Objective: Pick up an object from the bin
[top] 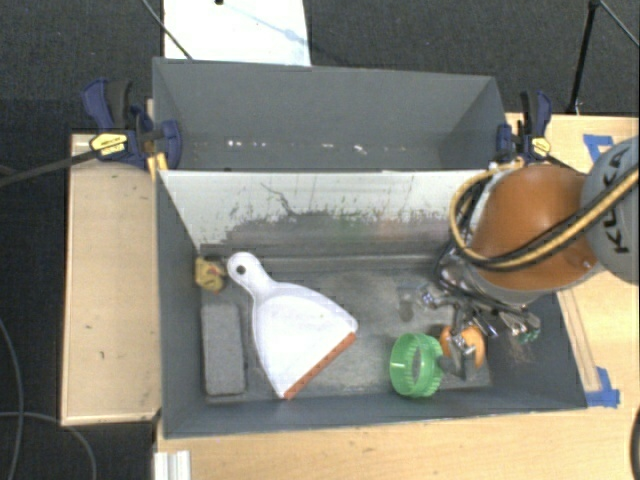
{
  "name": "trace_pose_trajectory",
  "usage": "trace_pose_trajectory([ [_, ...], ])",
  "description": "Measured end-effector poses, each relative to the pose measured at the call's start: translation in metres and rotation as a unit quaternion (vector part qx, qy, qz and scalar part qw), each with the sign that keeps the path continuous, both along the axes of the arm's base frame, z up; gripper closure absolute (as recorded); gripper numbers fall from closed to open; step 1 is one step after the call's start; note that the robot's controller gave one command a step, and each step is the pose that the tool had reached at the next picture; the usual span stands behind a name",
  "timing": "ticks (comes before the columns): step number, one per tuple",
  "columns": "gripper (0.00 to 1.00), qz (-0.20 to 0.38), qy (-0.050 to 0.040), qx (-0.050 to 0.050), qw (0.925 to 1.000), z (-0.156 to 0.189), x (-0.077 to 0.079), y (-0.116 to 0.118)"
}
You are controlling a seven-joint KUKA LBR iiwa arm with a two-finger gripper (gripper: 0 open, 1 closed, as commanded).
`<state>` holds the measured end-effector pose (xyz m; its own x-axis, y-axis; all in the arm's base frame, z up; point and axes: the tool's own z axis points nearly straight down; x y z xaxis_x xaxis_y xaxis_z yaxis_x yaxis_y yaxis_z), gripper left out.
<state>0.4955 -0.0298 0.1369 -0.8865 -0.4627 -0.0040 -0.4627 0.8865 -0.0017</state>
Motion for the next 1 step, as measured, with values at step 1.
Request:
trace_pose_trajectory([
  [1, 0.00, 0.123, 0.0009, -0.001, 0.9924, -0.0045, -0.0087, 0.0084],
])
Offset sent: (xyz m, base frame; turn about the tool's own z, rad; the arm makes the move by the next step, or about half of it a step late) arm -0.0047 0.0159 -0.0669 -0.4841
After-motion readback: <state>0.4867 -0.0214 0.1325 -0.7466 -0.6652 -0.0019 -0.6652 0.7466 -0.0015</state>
